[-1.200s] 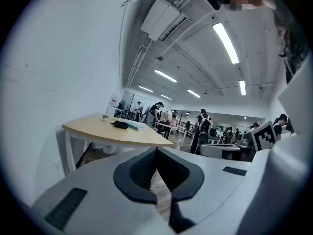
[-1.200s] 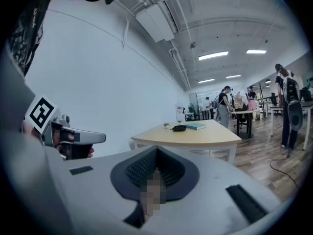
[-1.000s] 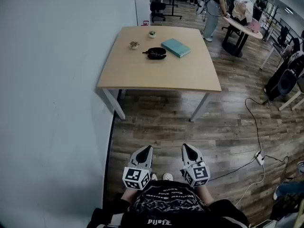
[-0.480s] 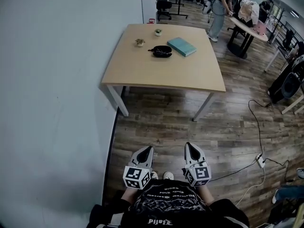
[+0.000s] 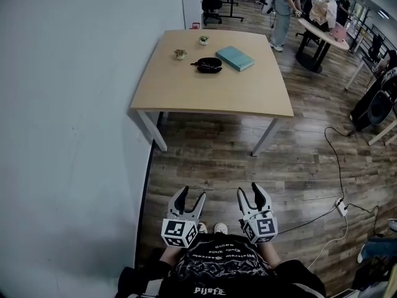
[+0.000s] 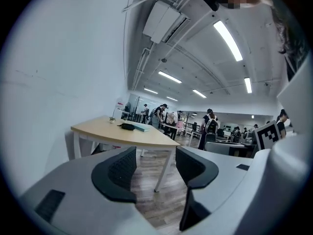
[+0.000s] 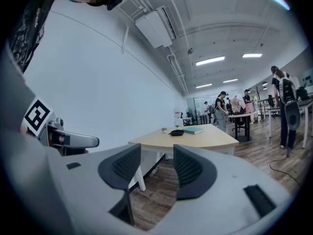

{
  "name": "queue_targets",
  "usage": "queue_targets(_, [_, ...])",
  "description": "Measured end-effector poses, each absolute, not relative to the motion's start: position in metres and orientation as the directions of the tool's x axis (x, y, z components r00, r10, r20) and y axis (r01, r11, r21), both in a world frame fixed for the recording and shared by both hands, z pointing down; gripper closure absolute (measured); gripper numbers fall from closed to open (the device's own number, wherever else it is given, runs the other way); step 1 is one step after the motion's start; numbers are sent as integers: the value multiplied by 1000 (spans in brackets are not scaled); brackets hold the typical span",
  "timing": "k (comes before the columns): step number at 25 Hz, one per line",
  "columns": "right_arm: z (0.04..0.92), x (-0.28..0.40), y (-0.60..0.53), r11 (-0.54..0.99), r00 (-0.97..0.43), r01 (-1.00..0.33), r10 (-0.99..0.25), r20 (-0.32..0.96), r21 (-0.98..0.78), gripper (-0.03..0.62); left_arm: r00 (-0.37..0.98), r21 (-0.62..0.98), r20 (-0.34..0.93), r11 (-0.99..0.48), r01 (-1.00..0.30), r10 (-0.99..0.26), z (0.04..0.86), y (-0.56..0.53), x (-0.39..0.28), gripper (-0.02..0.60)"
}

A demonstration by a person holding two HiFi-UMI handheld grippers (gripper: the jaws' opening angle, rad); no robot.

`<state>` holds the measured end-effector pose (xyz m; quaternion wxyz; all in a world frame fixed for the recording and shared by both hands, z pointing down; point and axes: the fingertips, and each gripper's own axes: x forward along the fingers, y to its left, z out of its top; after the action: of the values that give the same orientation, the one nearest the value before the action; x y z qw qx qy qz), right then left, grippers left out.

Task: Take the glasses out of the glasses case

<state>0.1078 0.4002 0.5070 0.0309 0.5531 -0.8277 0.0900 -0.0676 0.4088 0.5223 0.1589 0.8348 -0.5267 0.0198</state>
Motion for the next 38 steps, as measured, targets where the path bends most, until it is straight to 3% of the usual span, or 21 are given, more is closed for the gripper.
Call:
queue_targets(2, [506,109,397,378,-390,-920,-909,150,-101,375,430,221,199,-387,-895,-881,521,406,-67,322])
queue_targets(4, [506,108,392,390,-401,-916,-904,152,-96,296,435,226,212,-390,-893,-875,525,403,-65,322])
queue_targets(16, [514,133,369,431,-442,-897,-883,159,-99,301,548,310,253,-470,-827,-797,540,387,-12,322])
queue_targets(22, [529,146,366,437,-452,-892,-872,189,-116,300,491,272,274,-423,-864,-827,550,384,1,322])
queue_targets(38, [550,136,274,377,-398,-917,-886,239,-131,300,580,330,314,-487,-809,-751,573,274,-3,322])
